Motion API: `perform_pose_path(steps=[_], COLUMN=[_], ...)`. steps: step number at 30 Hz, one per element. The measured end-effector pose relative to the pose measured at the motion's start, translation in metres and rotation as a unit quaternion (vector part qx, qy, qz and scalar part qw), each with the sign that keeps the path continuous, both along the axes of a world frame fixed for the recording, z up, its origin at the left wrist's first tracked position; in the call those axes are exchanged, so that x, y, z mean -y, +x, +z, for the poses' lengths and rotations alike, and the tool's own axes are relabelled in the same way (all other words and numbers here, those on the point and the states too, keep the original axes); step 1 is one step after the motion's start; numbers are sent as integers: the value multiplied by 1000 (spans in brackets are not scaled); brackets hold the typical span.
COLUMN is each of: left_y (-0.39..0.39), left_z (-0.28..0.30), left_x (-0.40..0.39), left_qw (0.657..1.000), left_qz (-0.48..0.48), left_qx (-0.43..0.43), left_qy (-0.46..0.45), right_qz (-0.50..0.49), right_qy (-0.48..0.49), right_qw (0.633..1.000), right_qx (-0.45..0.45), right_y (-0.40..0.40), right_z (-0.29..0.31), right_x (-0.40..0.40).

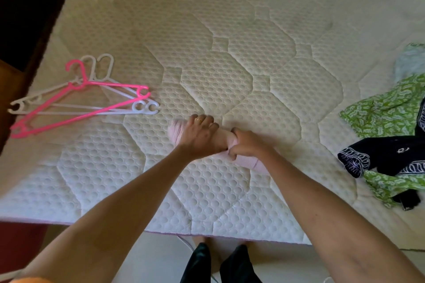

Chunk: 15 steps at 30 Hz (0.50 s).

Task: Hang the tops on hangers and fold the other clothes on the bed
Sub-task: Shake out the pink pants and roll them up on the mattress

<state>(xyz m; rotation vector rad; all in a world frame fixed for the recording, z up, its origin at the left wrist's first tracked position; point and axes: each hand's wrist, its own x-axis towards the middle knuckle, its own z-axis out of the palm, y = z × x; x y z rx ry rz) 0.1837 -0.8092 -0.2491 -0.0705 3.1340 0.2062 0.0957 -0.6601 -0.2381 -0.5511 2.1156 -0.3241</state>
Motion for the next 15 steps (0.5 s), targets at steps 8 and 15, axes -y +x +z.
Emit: perform_pose_path(steps=[8,15], left_y=[-1,-30], left_z=[24,70], left_x=[-31,-8], left_qw=[740,493], left_qz=[546,507], left_qx=[40,60], left_qy=[391,704], right_qz=[-302,-364], right_qy=[-103,-271], right_qw=[912,838], right_qx=[259,303], right_y=[21,20], right_z=[11,54], right_x=[6,31])
